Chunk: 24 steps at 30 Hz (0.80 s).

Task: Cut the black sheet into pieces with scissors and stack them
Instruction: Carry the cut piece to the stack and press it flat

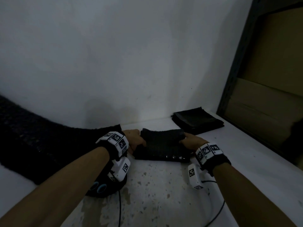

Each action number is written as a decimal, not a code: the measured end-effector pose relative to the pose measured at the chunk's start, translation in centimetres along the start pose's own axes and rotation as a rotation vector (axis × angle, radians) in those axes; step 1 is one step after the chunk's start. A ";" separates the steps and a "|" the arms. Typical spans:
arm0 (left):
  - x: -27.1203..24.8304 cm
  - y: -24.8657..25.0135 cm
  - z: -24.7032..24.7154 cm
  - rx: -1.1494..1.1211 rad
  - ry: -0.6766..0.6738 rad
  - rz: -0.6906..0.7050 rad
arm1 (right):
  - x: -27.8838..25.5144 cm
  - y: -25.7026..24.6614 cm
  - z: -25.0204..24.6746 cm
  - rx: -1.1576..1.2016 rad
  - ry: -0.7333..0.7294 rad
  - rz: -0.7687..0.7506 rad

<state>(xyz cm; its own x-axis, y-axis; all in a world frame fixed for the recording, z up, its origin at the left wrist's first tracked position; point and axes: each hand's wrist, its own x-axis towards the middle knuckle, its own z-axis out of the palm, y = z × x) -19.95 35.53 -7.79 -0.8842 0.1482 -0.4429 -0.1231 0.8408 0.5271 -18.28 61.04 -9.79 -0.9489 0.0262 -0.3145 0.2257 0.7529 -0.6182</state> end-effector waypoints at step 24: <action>0.2 0.8 0.4 0.246 0.090 0.012 | 2.0 0.4 0.6 -0.126 0.085 0.085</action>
<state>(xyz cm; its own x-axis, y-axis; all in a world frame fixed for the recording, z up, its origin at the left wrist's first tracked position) -20.02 36.45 -7.75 -0.9229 0.1213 -0.3653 -0.0089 0.9421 0.3351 -19.94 60.99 -11.15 -0.9440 0.1452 -0.2961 0.2817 0.8220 -0.4950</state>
